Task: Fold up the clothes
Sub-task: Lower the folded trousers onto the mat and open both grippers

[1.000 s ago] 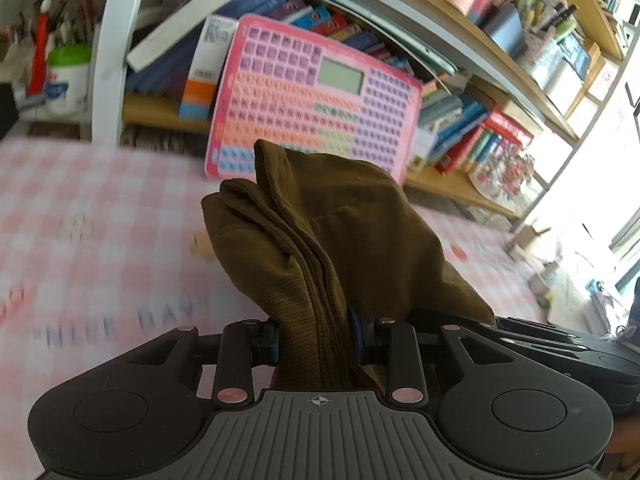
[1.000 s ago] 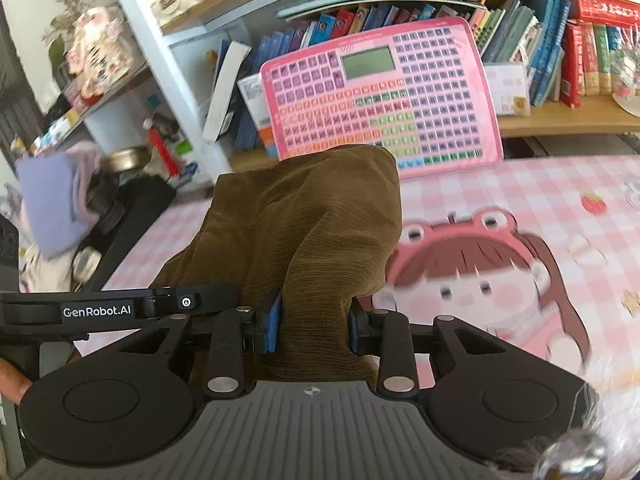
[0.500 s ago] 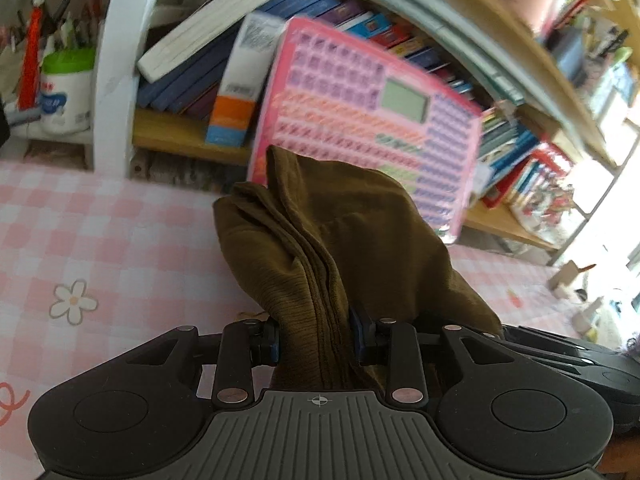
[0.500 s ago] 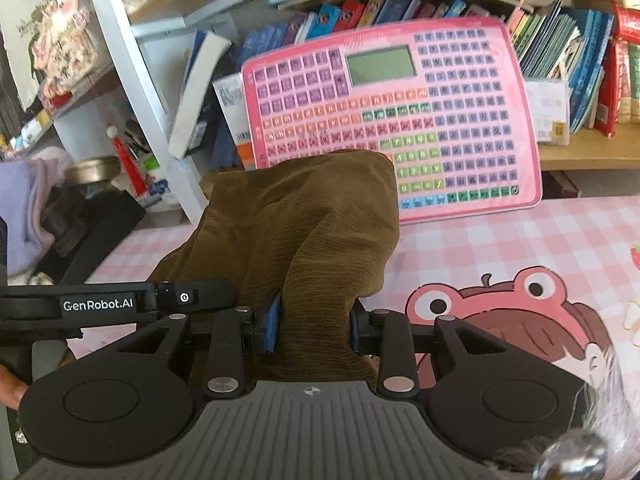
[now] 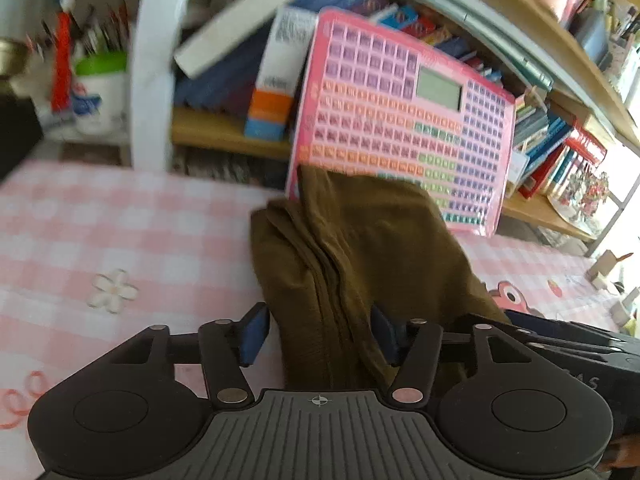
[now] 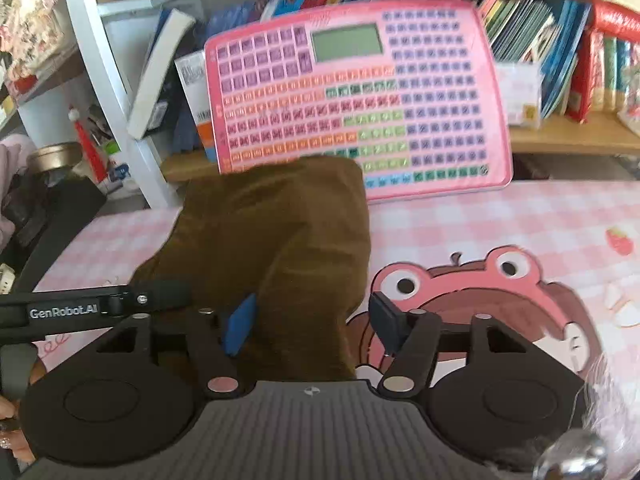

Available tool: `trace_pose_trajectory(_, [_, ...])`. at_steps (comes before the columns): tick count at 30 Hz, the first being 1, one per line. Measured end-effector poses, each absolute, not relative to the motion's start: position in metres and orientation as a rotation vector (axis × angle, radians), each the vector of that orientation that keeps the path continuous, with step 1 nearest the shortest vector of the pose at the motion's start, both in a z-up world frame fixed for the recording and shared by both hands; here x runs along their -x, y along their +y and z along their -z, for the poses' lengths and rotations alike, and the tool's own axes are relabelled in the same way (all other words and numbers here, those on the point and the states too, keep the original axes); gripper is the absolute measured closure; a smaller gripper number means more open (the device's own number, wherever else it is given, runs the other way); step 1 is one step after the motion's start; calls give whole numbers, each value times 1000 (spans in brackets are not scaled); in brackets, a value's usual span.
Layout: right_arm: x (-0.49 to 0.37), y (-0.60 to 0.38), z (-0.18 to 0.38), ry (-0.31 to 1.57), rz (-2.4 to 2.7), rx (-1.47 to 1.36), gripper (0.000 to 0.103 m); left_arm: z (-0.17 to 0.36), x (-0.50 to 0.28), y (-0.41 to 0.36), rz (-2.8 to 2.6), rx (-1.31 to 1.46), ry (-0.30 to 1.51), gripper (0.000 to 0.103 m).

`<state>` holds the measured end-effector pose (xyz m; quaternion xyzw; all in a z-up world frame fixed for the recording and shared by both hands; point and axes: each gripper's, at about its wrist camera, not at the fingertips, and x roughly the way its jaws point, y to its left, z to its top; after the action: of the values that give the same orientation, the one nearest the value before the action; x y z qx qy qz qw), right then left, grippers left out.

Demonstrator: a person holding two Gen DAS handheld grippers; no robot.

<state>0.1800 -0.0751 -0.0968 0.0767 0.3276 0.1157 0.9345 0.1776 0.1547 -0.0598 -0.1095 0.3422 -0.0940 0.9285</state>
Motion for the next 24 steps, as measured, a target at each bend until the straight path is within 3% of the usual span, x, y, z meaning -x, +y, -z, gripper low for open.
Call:
trace_pose_trajectory(6, [-146,-79,85,645,-211,-113,35,42,-133,148,204,173,620,30])
trace_pose_trajectory(24, [-63,-77,86,673,-128,-85,18,49,-61,127,118,85,695,18])
